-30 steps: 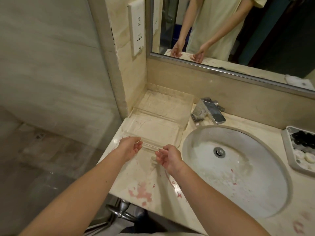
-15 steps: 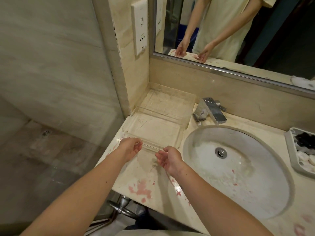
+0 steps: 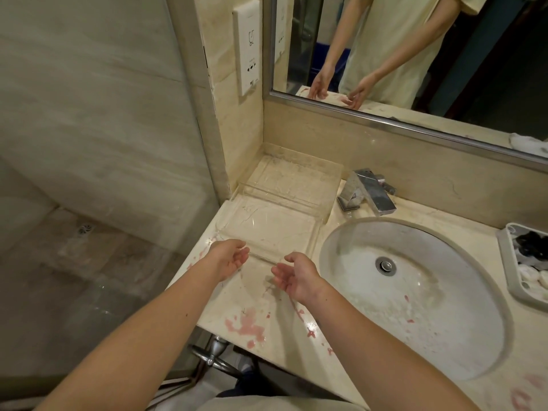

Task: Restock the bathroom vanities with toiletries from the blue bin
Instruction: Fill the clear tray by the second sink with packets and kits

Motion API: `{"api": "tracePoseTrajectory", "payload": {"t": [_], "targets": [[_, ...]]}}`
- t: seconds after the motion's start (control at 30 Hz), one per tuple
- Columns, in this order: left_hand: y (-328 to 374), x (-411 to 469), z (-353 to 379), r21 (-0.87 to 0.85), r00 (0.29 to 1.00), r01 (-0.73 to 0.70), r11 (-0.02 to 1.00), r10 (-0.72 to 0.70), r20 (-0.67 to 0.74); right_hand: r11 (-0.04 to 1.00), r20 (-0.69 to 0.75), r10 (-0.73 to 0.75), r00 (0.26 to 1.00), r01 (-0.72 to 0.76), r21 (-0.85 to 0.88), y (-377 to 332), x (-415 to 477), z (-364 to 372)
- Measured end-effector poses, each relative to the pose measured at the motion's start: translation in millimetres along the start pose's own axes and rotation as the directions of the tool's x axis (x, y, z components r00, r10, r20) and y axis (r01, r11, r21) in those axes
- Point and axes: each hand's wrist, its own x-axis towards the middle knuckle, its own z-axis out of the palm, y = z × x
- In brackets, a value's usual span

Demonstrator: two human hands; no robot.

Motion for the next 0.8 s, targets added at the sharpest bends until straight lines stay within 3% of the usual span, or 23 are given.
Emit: {"api": "tracePoseTrajectory", "payload": {"t": [0.23, 0.5, 0.7, 0.8], "targets": [[-6.0, -10.8, -4.3, 0.000, 0.999, -0.039, 0.999, 0.039, 0.006, 0.999, -0.017, -0.033, 0.999, 0.033, -0.034, 2.3, -14.2, -2.7], [-31.0, -44.3, -21.2, 0.202, 0.977, -0.211, 0.956, 0.212, 0.017, 0.952, 0.086, -0.182, 0.979, 0.197, -0.233, 5.6, -42.0, -4.6], [-61.0, -69.5, -50.5, 0.291, 0.949, -0.290, 0.912, 0.313, -0.033, 0.807, 0.227, -0.296, 0.928, 0.371, -0.460, 28.4, -56.2, 2.4], [-77.3, -81.4, -71.5, 0.315, 0.927, -0.327, 0.891, 0.367, -0.076, 0.642, 0.339, -0.328, 0.882, 0.471, -0.605, 46.3, -63.3, 11.4]]}}
